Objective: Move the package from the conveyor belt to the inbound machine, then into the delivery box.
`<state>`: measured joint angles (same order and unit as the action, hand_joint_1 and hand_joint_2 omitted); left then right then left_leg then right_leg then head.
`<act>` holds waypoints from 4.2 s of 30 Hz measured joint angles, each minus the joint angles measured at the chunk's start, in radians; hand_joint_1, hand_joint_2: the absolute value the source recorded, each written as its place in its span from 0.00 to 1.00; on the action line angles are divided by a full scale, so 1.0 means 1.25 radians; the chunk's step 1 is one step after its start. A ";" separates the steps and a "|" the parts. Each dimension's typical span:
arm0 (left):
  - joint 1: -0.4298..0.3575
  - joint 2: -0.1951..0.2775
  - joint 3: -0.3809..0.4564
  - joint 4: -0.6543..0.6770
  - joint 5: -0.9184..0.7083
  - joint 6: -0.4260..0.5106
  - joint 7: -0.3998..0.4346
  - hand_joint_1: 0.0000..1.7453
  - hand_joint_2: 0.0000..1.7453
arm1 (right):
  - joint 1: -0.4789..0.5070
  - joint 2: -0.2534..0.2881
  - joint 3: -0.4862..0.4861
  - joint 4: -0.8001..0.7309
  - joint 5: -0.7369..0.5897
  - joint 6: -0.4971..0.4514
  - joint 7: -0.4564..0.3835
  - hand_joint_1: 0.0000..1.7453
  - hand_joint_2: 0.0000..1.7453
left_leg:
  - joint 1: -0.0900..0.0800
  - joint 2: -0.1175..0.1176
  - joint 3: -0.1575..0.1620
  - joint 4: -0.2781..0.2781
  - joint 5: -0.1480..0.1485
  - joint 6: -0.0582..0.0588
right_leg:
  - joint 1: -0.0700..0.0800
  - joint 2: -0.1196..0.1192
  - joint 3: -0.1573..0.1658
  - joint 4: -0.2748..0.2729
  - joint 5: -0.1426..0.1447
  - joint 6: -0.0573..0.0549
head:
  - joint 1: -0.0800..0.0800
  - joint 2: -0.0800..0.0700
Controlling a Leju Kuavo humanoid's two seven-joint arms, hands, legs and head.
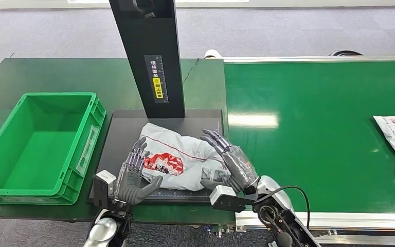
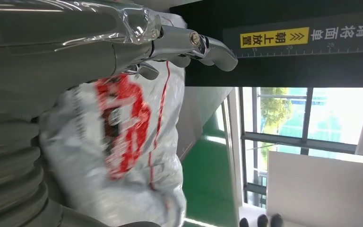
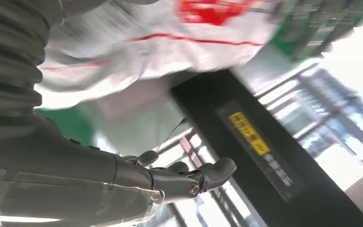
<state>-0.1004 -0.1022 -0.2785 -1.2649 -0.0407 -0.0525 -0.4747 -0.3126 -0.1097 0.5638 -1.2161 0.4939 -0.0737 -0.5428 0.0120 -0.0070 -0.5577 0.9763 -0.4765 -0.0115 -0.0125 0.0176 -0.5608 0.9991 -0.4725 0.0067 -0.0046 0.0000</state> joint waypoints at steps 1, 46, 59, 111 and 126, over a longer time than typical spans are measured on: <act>0.000 0.000 0.000 -0.003 -0.015 0.009 0.000 0.00 1.00 | 0.011 0.005 -0.015 -0.012 -0.054 0.029 -0.013 0.00 1.00 | 0.000 0.000 0.000 0.000 0.000 0.000 | 0.000 0.000 0.000 0.000 0.000 0.000 | 0.000 0.000; -0.179 0.020 -0.108 0.196 -0.809 0.010 0.277 1.00 1.00 | 0.259 0.217 -0.353 -0.172 -0.302 0.230 0.053 0.00 1.00 | -0.001 -0.004 0.006 0.000 0.000 0.000 | -0.001 -0.005 0.009 0.000 -0.001 0.001 | 0.000 0.000; -0.181 0.016 -0.104 0.196 -0.799 0.017 0.274 1.00 1.00 | 0.270 0.220 -0.370 -0.181 -0.302 0.229 0.054 0.00 1.00 | -0.001 -0.004 0.006 0.000 0.000 0.000 | -0.001 -0.005 0.008 0.000 -0.002 0.001 | 0.000 0.000; -0.093 0.043 0.283 -0.221 -0.884 0.552 0.179 1.00 1.00 | 0.304 0.219 -0.389 -0.196 -0.353 0.181 0.059 0.00 1.00 | 0.000 -0.003 -0.001 0.000 0.000 0.000 | 0.000 -0.003 -0.001 0.000 -0.002 0.000 | 0.000 0.000; -0.268 0.250 0.464 0.230 -0.909 0.316 0.473 1.00 1.00 | 0.317 0.219 -0.409 -0.208 -0.318 0.201 0.069 0.00 1.00 | 0.000 -0.001 -0.002 0.000 0.001 -0.001 | 0.000 -0.002 -0.002 0.001 -0.002 0.000 | 0.000 0.000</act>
<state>-0.4357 0.2106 0.3021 -0.9768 -1.1775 0.3427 0.1163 0.0837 0.1640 0.0522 -1.4759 0.0970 0.1782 -0.4570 0.0126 -0.0087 -0.5603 0.9758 -0.4757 -0.0128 -0.0119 0.0149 -0.5633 1.0001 -0.4744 0.0069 -0.0041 0.0000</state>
